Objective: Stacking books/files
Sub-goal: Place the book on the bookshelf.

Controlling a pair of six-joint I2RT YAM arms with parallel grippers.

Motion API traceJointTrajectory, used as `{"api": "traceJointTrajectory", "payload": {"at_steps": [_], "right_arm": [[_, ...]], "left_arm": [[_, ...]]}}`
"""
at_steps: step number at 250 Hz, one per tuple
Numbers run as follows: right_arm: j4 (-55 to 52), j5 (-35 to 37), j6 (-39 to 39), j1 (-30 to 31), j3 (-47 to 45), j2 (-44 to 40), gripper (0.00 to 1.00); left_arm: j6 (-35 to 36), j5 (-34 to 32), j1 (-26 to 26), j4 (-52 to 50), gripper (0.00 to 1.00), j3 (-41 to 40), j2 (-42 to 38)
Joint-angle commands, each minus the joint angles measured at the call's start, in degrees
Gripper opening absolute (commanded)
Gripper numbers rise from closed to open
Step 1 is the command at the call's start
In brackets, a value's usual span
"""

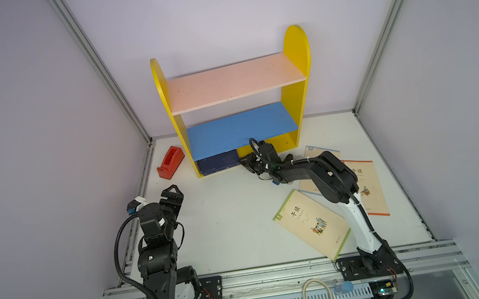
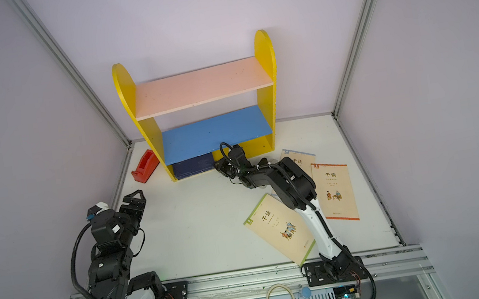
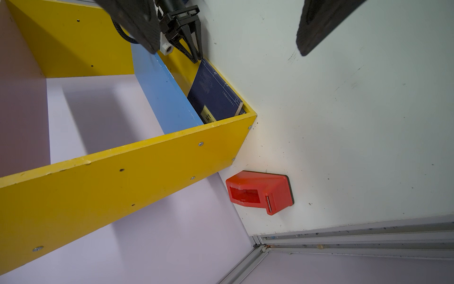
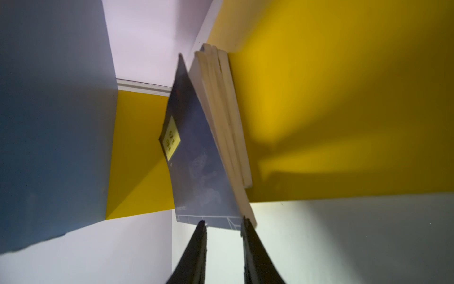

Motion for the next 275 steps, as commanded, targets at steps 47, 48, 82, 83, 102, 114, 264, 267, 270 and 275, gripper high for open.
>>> {"api": "traceJointTrajectory", "payload": {"at_steps": [47,48,82,83,102,114,264,267,270,275], "right_arm": [[4.6,1.7,1.5,0.0,-1.6,-0.8,0.24],[4.6,1.6,1.5,0.0,-1.5,-0.8,0.23],[4.7,0.8,2.5,0.3,0.6,1.3,0.18],[4.8,0.8,2.6,0.4,0.7,1.3,0.18],[4.9,1.3,3.2,0.5,1.1,2.1,0.18],[5.0,1.7,3.6,0.5,1.2,2.5,0.18],[2.5,2.7,5.4,2.1,8.9,7.2,0.07],[2.4,2.7,5.5,2.1,9.0,7.2,0.07],[2.4,2.7,5.4,2.1,9.0,7.2,0.07],[2.2,2.8,5.3,2.2,9.0,7.1,0.07]], "left_arm": [[0.3,0.4,0.1,1.2,0.90,0.3,0.0],[0.3,0.4,0.1,1.2,0.90,0.3,0.0],[0.3,0.2,0.1,1.2,0.90,0.3,0.0],[0.3,0.2,0.1,1.2,0.90,0.3,-0.1],[0.3,0.2,0.1,1.2,0.90,0.4,0.0],[0.3,0.3,0.1,1.2,0.90,0.4,-0.1],[0.3,0.2,0.1,1.2,0.90,0.3,0.0],[0.3,0.2,0.1,1.2,0.90,0.4,0.0],[0.3,0.2,0.0,1.2,0.90,0.4,0.0],[0.4,0.2,0.1,1.2,0.90,0.4,0.0]]}}
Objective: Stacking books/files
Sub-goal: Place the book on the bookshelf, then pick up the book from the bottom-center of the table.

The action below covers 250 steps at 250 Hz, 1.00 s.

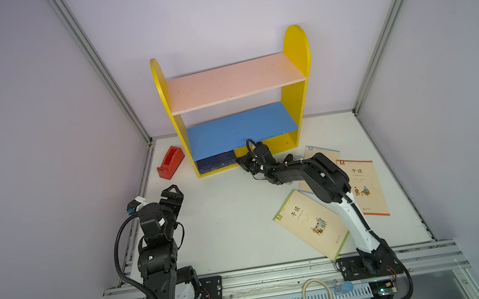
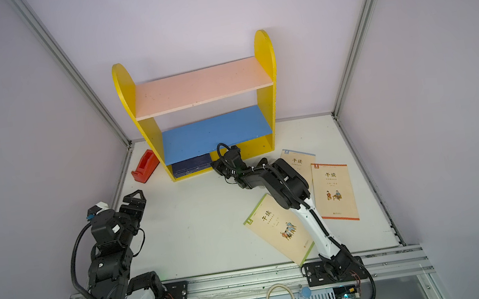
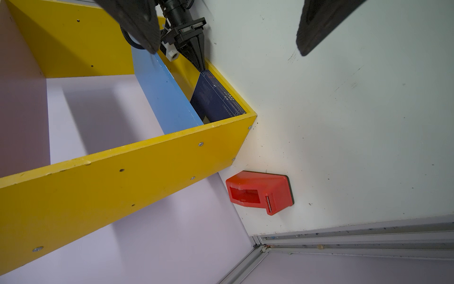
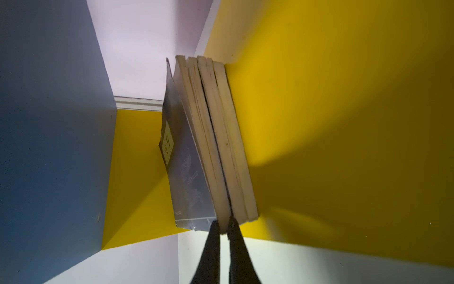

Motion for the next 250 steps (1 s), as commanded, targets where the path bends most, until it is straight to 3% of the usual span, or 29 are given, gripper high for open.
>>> {"api": "traceJointTrajectory", "payload": {"at_steps": [1,92,200,250], "right_arm": [[0.1,-0.7,0.3,0.5,1.1,0.5,0.08],[2.1,0.0,-4.1,0.5,-11.1,-10.6,0.24],[-7.6,3.9,-16.4,1.6,-51.0,-50.7,0.33],[-24.2,5.6,-20.9,1.5,-57.1,-67.3,0.37]], "left_arm": [[0.3,0.3,0.1,1.2,0.90,0.4,0.0],[0.3,0.3,0.1,1.1,0.90,0.4,-0.1],[-1.8,2.2,-1.4,1.2,0.90,-0.1,-1.2],[-6.9,0.0,-10.4,-0.6,0.90,-0.8,-1.5]]}}
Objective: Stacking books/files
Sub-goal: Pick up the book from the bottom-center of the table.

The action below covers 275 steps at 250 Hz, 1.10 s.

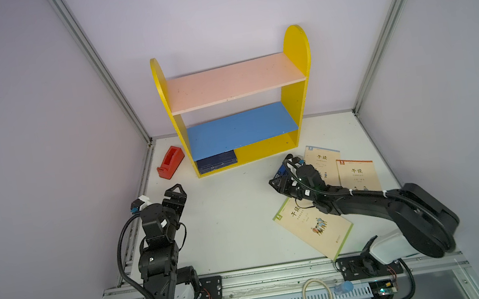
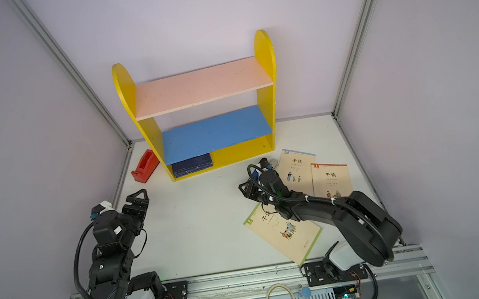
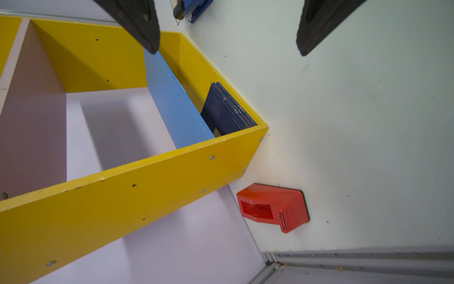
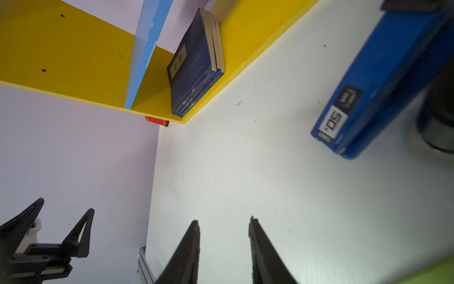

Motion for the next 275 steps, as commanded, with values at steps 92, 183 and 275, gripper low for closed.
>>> {"api": "traceJointTrajectory", "payload": {"at_steps": [92,183,275], "right_arm": [[-37.2,14.2,-4.9,-1.3,-9.5,-28.6,0.54],[-40.4,19.0,-4.6,-5.2,-14.3,-28.3,0.63],[-42.8,12.8,-7.2,-20.2,-15.9,-29.9,0.66]], "left_arm": [[-22.4,-16.5,-42.2,-12.1,0.90,-8.2,-4.4],[-43.0,-45.7,-82.6,-4.1,0.94,-6.4,18.0],[-37.5,-35.3,-85.0,13.7,0.95,8.2,50.7]]}}
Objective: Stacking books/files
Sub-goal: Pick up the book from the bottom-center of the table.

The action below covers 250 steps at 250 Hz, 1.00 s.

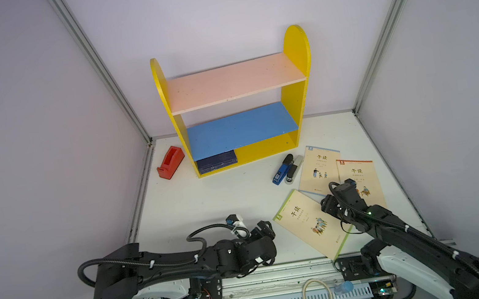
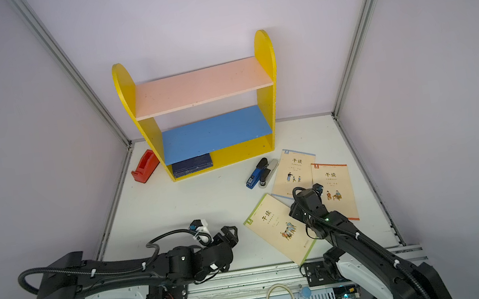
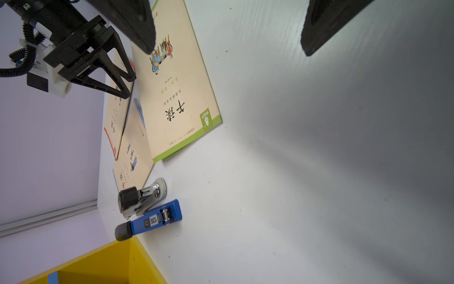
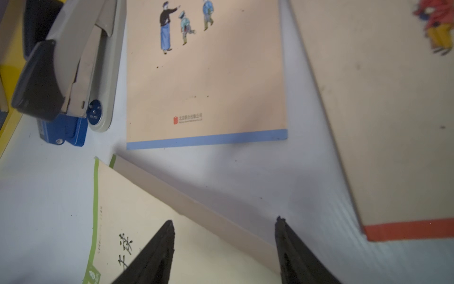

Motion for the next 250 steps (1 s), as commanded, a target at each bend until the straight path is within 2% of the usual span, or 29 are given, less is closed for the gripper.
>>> {"api": "traceJointTrajectory", "payload": {"at_steps": [1,69,124,158,193,250], "right_arm": [[-1.3,-2.8,-1.9,-2.7,-0.6,0.1,0.66],[-3.2,-5.7,-2.2,-2.8,-1.8,-3.1,0.62],[-1.8,-8.6,-3.1,-2.7,-2.3,-0.7,0.56],[1.0,-10.3,-3.4,-2.7,-2.2,3.6,0.55],[6.3,-13.5,-3.3,-1.4,-1.8,11.6,0.53],[11.6,-11.8,0.2,5.5,-0.4,18.2,0.51]], "left_arm": [[2.8,4.3,0.4,7.8,0.95,3.1,6.1],[3.5,13.5,3.9,18.0,0.93,5.8,18.1],[3.9,17.6,5.9,23.6,0.92,7.1,23.8],[3.7,18.5,6.5,25.0,0.91,7.2,25.4],[3.9,18.8,7.7,26.7,0.91,6.2,26.2],[5.6,18.9,10.3,30.5,0.90,2.7,24.3]]}}
